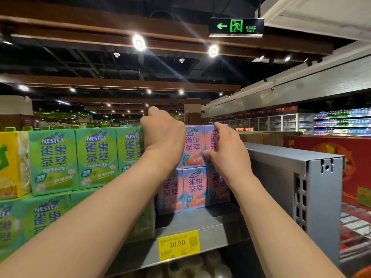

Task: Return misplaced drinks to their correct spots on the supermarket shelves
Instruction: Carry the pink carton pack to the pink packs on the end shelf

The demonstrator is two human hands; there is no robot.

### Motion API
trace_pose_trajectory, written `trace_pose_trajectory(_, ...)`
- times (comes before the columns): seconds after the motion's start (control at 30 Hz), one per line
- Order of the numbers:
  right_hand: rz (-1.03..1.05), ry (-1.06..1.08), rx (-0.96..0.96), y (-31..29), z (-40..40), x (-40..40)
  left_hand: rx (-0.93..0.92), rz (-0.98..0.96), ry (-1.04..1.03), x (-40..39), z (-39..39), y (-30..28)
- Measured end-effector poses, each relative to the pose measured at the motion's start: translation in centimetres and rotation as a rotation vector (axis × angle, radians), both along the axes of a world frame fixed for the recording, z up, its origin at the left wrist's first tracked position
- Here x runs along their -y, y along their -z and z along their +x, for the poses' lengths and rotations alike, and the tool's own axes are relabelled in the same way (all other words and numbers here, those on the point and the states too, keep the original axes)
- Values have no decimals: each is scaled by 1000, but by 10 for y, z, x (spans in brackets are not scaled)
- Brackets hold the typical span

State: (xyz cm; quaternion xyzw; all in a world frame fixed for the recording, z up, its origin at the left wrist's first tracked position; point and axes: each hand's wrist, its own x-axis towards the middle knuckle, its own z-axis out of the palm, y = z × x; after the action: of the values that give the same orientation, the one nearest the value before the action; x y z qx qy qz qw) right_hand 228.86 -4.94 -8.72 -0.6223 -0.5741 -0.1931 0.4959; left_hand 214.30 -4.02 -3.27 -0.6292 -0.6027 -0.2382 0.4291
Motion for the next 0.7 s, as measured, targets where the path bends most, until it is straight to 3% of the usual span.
trace_pose_trajectory(0.4,-153,30,21,3,4,-4,-112,-60,-1,7,8,1)
trace_pose_trajectory(0.7,-116,39,30,26,-15,48,29,59,281,55,-31,20)
